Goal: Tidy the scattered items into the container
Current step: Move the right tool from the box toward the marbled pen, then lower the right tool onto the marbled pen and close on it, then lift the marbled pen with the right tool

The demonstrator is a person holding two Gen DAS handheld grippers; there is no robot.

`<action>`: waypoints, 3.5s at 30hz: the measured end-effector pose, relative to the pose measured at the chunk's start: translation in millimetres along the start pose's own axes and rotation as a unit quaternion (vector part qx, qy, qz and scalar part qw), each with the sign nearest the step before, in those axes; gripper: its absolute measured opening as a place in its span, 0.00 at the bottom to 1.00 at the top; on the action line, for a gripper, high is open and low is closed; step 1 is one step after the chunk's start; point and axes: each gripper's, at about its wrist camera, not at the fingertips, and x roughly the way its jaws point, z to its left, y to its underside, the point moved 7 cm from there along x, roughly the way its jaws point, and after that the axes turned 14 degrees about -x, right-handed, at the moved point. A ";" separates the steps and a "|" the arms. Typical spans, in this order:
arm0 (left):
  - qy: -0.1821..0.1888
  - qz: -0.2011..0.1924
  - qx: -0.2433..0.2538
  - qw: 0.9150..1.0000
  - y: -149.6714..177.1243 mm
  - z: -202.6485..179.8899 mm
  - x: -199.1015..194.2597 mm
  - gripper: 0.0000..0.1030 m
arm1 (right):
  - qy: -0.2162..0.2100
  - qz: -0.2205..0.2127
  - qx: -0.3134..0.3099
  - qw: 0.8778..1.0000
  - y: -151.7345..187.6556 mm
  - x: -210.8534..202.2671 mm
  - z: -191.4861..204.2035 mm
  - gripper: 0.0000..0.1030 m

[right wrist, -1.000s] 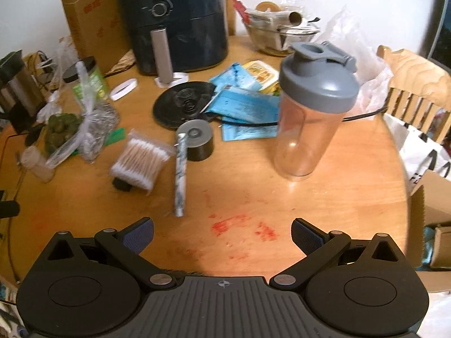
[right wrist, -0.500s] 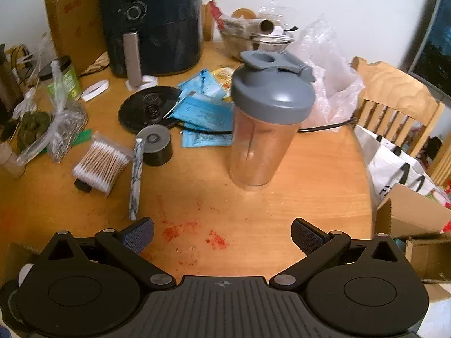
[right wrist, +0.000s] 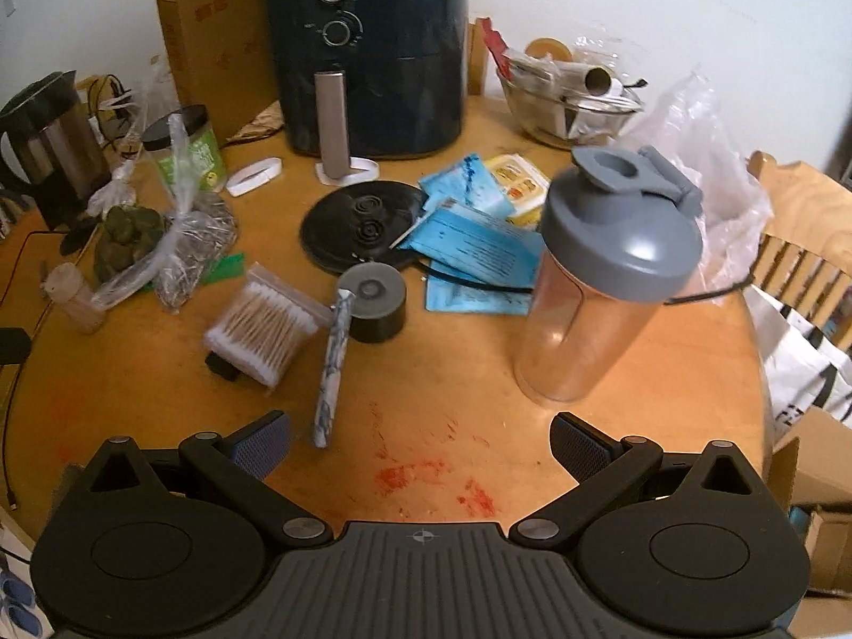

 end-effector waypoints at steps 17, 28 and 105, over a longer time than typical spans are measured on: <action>0.021 0.033 0.000 0.999 10.5 -11.4 3.2 0.96 | -0.035 -0.010 -0.045 0.998 -20.2 24.5 -7.7 0.99; 0.023 0.051 -0.006 0.998 18.9 -9.3 6.5 0.96 | -0.076 -0.003 -0.052 0.996 -27.0 54.9 0.7 0.92; 0.149 0.110 0.116 0.976 16.0 -64.8 33.3 0.95 | -0.066 0.010 0.060 0.996 -15.6 30.2 2.9 0.11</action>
